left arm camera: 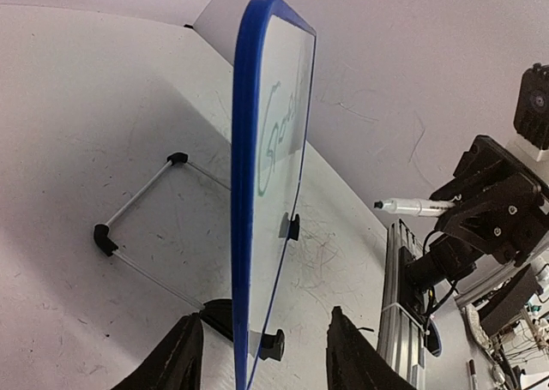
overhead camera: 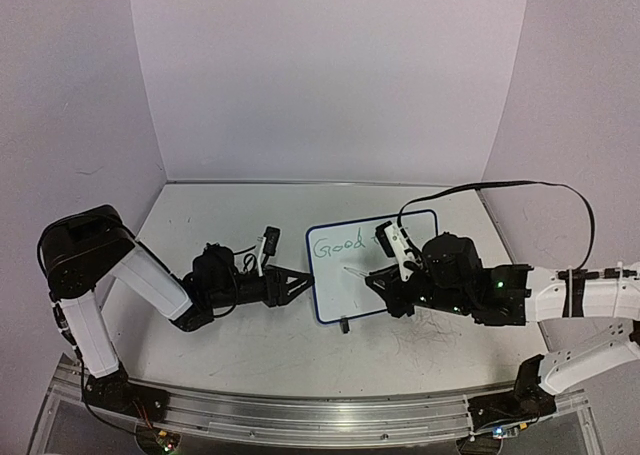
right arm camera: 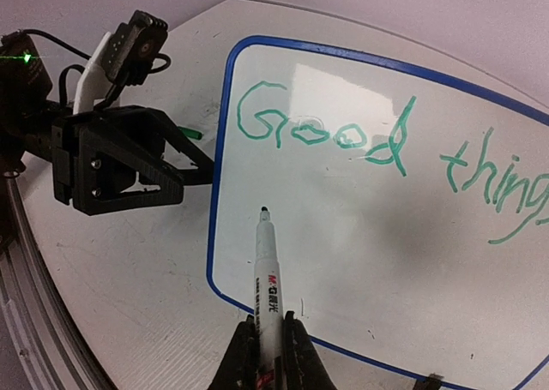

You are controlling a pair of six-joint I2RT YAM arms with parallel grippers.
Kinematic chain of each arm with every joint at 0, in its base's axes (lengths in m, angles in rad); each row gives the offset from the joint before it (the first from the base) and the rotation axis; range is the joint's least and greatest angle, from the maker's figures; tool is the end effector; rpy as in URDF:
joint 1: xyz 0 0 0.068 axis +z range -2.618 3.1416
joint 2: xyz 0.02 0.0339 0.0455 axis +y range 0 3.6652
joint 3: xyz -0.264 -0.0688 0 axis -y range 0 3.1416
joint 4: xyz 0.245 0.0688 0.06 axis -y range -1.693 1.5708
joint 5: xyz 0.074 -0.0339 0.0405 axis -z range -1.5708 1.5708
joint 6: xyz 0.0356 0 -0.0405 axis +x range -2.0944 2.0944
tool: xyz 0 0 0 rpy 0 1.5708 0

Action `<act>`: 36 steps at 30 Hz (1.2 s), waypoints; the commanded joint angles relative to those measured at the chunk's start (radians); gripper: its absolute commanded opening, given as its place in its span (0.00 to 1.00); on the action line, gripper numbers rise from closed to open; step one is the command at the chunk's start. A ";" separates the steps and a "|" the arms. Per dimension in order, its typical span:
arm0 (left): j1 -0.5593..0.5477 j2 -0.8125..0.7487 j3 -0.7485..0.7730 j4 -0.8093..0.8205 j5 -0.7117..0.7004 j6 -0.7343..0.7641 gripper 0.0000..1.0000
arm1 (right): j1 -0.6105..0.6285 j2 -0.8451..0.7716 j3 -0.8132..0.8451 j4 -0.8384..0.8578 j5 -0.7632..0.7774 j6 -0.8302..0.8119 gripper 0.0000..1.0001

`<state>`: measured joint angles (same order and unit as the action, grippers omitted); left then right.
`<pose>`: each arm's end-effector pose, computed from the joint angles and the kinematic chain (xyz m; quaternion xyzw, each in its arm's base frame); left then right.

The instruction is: Write a sentence on the whiteboard

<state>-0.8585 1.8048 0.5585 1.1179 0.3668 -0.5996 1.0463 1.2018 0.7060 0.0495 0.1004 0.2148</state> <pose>0.2011 -0.2525 0.1435 0.2147 0.7167 -0.5346 0.3929 0.1371 0.2298 0.2487 -0.3168 0.7838 0.2796 0.4551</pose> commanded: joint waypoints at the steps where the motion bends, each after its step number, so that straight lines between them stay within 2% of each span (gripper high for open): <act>1: 0.007 0.044 0.051 0.091 0.033 0.005 0.46 | 0.020 0.042 0.064 0.023 0.020 -0.009 0.00; 6: 0.019 0.087 0.057 0.174 0.078 -0.025 0.42 | 0.036 0.102 0.094 0.026 0.055 0.008 0.00; 9: 0.025 0.108 0.055 0.236 0.102 -0.036 0.36 | 0.046 0.122 0.103 0.031 0.070 0.015 0.00; 13: 0.039 0.146 0.057 0.297 0.119 -0.059 0.29 | 0.052 0.130 0.104 0.033 0.094 0.025 0.00; 19: 0.042 0.201 0.077 0.359 0.157 -0.079 0.24 | 0.056 0.131 0.108 0.020 0.140 0.028 0.00; 36: 0.042 0.213 0.082 0.362 0.154 -0.043 0.05 | 0.060 0.247 0.202 0.003 0.170 0.012 0.00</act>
<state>-0.8192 2.0112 0.6266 1.3086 0.5213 -0.6572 1.1007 1.4467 0.8745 0.0446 0.2470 0.2331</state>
